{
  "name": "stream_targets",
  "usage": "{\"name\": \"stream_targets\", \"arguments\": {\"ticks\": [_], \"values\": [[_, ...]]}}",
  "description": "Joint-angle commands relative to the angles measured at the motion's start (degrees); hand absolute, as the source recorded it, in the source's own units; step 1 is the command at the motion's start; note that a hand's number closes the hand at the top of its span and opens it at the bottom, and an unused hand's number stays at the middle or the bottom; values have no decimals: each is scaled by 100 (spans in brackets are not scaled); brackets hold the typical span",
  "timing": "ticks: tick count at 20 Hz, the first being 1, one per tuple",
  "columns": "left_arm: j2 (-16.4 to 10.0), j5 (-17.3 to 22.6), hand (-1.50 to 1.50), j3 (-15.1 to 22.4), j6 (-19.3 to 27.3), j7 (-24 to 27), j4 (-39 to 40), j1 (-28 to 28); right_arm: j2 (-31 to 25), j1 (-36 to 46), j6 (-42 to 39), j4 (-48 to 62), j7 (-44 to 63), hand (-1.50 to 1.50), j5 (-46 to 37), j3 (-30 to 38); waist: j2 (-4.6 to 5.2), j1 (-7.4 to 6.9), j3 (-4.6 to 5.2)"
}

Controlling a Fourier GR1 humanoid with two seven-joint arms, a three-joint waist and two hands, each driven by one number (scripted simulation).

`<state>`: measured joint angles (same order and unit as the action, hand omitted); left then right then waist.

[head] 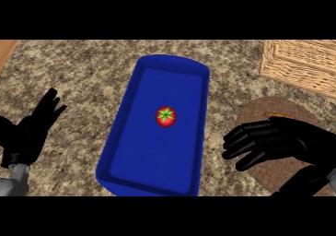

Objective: Pick the croissant from the placemat and place it in the basket

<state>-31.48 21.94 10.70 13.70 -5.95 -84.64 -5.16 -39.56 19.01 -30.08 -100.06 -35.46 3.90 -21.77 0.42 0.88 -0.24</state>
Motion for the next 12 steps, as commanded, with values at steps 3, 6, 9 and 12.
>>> {"name": "stream_targets", "arguments": {"ticks": [3, 6, 9, 12], "values": [[52, 9, 0, -225, -257, -61, 671, -539, -964, -257, -493, -526, 335, -150, -418, 229, -43, 34, 30], [137, 3, 0, -171, -169, -145, 640, -525, -1499, 179, -341, -1131, 1163, -150, -814, 445, -77, 74, 42], [215, -29, 0, -102, -191, -21, 611, -381, -1967, 799, -77, -988, 1500, -150, -1475, 1026, -81, -3, 46], [74, -2, 0, -150, -299, -329, 510, -682, -2146, 1166, -239, -746, 2028, -150, -1548, 1303, -55, -82, 34]]}}
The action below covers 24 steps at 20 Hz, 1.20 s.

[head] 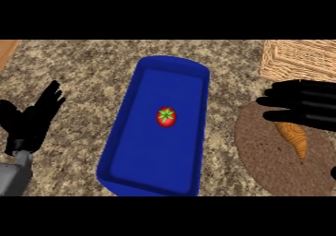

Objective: Pick the croissant from the placemat and place it in the basket

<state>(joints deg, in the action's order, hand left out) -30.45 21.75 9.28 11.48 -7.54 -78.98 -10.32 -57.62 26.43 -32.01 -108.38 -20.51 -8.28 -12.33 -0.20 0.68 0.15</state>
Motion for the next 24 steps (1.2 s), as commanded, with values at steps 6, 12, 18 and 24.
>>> {"name": "stream_targets", "arguments": {"ticks": [6, 12, 18, 24], "values": [[79, -40, 0, -28, -103, -264, -117, -165, -1032, 1300, -1753, 680, 562, -150, -16, 276, 19, -176, -6], [142, -183, 0, -90, -81, -283, -91, -273, -1360, 1672, -2406, 1602, -485, -150, -335, 57, 45, -222, -14], [314, -250, 0, -59, -123, -49, 29, -88, -1783, 1096, -2188, 2054, -1403, -150, 87, 96, 32, -134, -24], [241, -143, 0, -296, -413, 12, 441, -397, -1476, 620, -1221, 2596, -2128, -150, -135, -220, 71, -139, -23]]}}
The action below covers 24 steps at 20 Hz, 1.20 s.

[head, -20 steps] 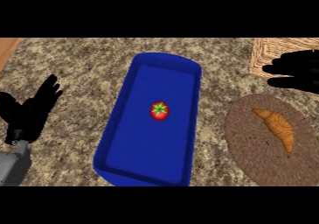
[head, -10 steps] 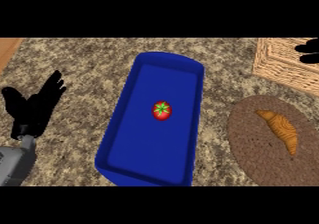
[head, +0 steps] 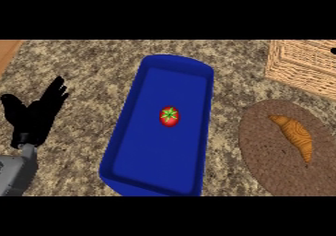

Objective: Pick the croissant from the placemat and place it in the basket

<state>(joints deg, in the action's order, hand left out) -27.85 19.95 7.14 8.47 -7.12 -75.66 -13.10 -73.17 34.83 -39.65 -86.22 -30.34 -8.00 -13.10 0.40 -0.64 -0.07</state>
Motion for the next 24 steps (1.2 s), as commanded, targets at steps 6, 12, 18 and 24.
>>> {"name": "stream_targets", "arguments": {"ticks": [6, 12, 18, 24], "values": [[-30, -31, 0, -96, -104, -29, -154, 109, 511, -851, 821, 1020, -1869, -150, -750, -671, 5, -73, -9], [61, -166, 0, -160, -131, -70, 144, -207, 1269, -825, 1591, 1684, -2257, -150, -1170, -1043, 23, -57, -1], [190, -216, 0, -198, -131, -169, -43, -119, 1653, -662, 1409, 2325, -2515, -150, -1155, -1127, -11, -28, 3], [198, -349, 0, -336, -47, -500, -215, -147, 2128, -602, 1784, 2143, -1738, -150, -2103, -1569, -38, 35, 6]]}}
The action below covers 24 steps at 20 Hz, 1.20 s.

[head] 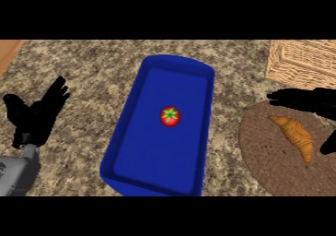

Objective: Pick the croissant from the placemat and place it in the basket

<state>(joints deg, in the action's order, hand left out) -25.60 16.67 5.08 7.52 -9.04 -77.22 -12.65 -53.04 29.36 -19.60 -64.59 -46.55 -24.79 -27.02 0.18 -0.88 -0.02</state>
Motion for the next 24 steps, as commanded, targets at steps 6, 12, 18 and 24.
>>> {"name": "stream_targets", "arguments": {"ticks": [6, 12, 18, 24], "values": [[198, -176, 0, -209, -174, 30, 210, -124, 464, 246, 193, 1365, -994, -150, -1128, -71, 4, 43, 0], [190, -217, 0, -304, -206, -360, -422, 117, 630, 439, 224, 1746, -1319, -150, -1405, 74, -9, 24, 0], [381, -476, 0, -244, -168, -45, 71, -25, 653, 642, 54, 2155, -1769, -150, -1303, -11, 12, 26, 0], [327, -453, 0, -446, -181, -281, 94, -267, 586, 479, 40, 1690, -1629, -150, -1391, -237, -16, 98, 4]]}}
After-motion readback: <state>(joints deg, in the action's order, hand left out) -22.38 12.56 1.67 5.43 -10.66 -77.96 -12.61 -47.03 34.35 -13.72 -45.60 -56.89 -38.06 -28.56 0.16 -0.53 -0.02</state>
